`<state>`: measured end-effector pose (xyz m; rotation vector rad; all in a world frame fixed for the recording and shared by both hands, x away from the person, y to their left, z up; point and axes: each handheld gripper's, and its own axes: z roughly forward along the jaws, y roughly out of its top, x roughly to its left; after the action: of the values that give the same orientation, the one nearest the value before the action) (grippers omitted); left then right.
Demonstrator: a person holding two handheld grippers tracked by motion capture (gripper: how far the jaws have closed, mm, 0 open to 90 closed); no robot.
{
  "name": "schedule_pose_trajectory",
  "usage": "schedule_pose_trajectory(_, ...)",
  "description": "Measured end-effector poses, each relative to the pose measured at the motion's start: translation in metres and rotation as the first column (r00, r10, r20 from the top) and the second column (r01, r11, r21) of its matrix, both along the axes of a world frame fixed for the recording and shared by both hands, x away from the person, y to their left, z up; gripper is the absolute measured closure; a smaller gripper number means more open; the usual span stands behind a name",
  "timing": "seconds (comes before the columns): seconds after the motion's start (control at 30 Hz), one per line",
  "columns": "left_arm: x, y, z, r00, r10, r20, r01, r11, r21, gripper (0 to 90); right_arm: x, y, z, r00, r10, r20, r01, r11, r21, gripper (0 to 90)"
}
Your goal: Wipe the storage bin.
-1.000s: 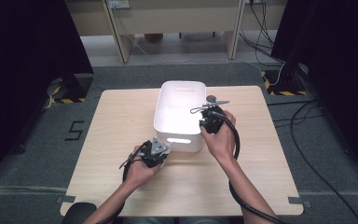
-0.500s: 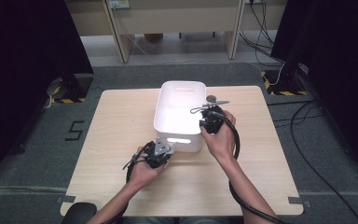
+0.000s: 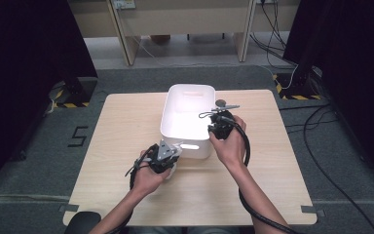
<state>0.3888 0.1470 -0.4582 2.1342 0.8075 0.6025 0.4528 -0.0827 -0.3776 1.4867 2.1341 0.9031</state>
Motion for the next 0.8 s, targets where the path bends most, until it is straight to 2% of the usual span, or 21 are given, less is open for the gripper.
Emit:
schedule_pose_trajectory(0.37,-0.006,-0.001,0.017,0.9991,-0.005,0.042,0.006,0.9999,-0.011,79.3,0.000,0.001,0.000,1.0000,-0.002,-0.003,0.002,1.000,0.002,75.1)
schedule_pose_trajectory(0.8,-0.005,-0.006,0.021,0.9994,-0.006,0.033,0.006,1.0000,-0.002,79.2,0.000,0.002,0.000,1.0000,-0.006,-0.001,0.006,1.000,0.000,75.1)
